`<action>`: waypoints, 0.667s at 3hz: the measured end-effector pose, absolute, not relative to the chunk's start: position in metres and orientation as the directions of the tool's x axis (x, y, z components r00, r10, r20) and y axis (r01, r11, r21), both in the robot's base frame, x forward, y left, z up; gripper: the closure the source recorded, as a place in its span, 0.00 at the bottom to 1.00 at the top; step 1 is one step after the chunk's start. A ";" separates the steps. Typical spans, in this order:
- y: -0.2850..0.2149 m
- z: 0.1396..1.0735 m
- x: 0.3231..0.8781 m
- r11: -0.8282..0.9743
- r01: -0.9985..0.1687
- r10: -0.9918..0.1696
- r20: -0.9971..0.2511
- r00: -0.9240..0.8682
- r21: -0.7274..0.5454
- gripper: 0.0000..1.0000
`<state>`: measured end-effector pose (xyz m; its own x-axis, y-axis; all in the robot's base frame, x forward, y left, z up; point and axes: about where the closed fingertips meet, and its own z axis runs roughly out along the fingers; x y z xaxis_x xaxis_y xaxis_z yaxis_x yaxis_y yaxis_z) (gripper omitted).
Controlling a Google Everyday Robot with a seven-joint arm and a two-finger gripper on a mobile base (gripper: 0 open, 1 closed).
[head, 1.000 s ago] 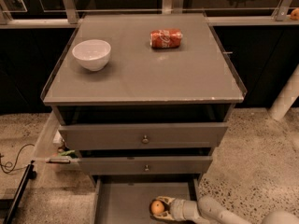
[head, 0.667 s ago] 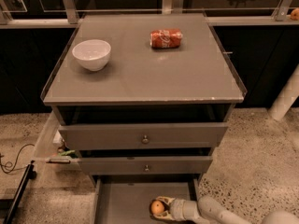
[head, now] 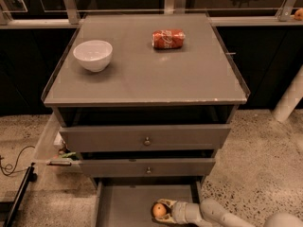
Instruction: Pick orange from bottom drawer and place on counter
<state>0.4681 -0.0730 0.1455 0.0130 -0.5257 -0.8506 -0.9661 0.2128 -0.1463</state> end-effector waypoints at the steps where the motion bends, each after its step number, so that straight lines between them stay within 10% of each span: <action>1: -0.072 0.149 0.465 0.204 -0.971 -0.513 -0.858 0.000 -0.122 1.00; 2: -0.078 0.171 0.465 0.195 -0.974 -0.486 -0.874 0.009 -0.118 1.00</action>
Offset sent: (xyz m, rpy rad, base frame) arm -0.0017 -0.0178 0.0552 0.0813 0.0115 0.0357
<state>0.4649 -0.0776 0.1708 0.0085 -0.4855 -0.8742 -0.9736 0.1954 -0.1180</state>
